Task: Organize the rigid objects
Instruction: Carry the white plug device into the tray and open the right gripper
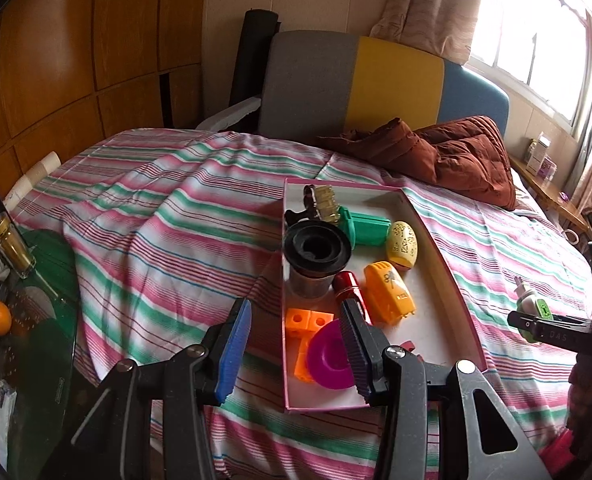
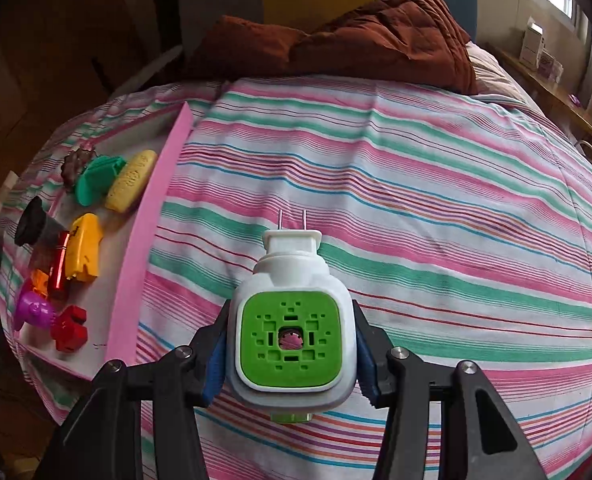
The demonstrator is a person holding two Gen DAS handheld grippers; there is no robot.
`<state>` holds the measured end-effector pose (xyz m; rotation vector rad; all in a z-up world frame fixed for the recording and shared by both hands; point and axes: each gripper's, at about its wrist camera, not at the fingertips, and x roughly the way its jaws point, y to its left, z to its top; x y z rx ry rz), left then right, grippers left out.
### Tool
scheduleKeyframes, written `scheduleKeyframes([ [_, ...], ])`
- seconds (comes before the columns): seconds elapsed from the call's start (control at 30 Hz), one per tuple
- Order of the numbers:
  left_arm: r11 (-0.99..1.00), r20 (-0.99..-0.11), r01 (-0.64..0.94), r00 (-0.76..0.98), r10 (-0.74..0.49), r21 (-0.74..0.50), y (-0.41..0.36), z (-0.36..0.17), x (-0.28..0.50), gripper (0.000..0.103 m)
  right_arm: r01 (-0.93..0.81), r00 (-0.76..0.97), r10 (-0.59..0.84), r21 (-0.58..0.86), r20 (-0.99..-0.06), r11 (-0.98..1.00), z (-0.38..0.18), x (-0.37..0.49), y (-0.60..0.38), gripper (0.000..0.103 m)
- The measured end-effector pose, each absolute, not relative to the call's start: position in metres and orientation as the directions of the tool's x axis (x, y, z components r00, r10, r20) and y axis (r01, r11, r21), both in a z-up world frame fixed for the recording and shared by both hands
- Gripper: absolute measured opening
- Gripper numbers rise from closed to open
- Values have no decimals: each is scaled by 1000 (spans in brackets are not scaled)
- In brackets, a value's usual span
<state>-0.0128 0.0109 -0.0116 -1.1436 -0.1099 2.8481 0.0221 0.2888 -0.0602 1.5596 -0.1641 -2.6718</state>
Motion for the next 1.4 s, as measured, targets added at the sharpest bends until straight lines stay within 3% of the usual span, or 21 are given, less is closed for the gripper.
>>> scheduleKeyframes([
  [0.27, -995, -699, -6, -711, 73, -98, -3, -16, -11, 47, 157, -557, -221, 160, -801, -975, -22, 19, 225, 52],
  [0.5, -995, -700, 0, -711, 69, -98, -8, -17, -10, 47, 261, -530, -272, 151, -803, -953, -21, -3, 172, 52],
  [0.8, -995, -712, 4, -699, 67, -97, -11, -23, -12, 47, 252, -479, -228, 116, -848, -961, -55, -33, 151, 53],
  [1.4, -996, -716, 11, -696, 57, -89, -9, -25, -11, 52, 233, -549, -231, 118, -803, -965, -46, -3, 154, 53],
])
